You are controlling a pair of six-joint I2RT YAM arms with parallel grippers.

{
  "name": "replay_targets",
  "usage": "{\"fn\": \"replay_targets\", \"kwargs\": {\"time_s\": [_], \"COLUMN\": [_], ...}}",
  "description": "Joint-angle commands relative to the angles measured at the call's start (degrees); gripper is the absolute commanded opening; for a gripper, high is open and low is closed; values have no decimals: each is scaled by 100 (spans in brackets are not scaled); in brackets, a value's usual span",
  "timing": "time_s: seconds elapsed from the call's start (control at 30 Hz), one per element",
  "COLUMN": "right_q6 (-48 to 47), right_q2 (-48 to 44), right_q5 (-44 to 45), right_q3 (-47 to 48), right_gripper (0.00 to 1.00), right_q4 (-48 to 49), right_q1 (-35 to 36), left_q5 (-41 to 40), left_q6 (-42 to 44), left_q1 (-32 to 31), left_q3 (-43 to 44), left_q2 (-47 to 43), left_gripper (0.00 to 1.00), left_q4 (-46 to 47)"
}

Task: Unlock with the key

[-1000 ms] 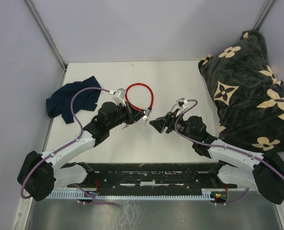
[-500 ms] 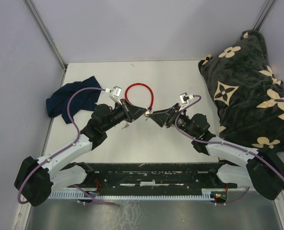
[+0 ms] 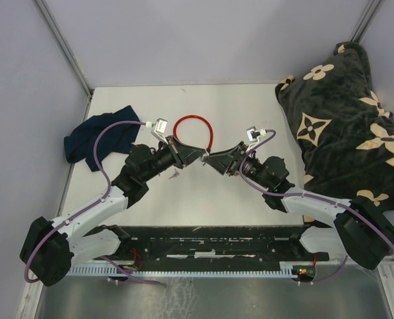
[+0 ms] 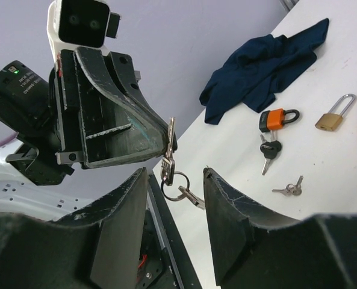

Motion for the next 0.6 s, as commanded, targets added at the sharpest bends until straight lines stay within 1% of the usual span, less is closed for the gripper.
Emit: {"fn": "replay_targets", "kwargs": {"time_s": [0.0, 0.13, 0.27, 0.4, 0.57], "right_q6": [112, 140, 168, 169, 174], "right_q2": [-9, 10, 28, 37, 72], "right_q5": [-159, -188, -205, -233, -246], "right_q3": [232, 248, 240, 221, 223], "right_gripper": [50, 49, 44, 34, 18], "right_q4": [597, 627, 694, 730, 743], "right_q1": [-26, -26, -24, -27, -28], "left_q5": [86, 71, 45, 41, 50], "left_q6": [-180, -211, -245, -292, -415], "left_q1": [28, 21, 26, 23, 23], "left_q3": [-20, -24, -56, -75, -120], "left_q2": [-44, -30, -37, -8, 22], "left_gripper": [3, 3, 3, 3, 3], "left_q4": [365, 390, 399, 441, 588]}}
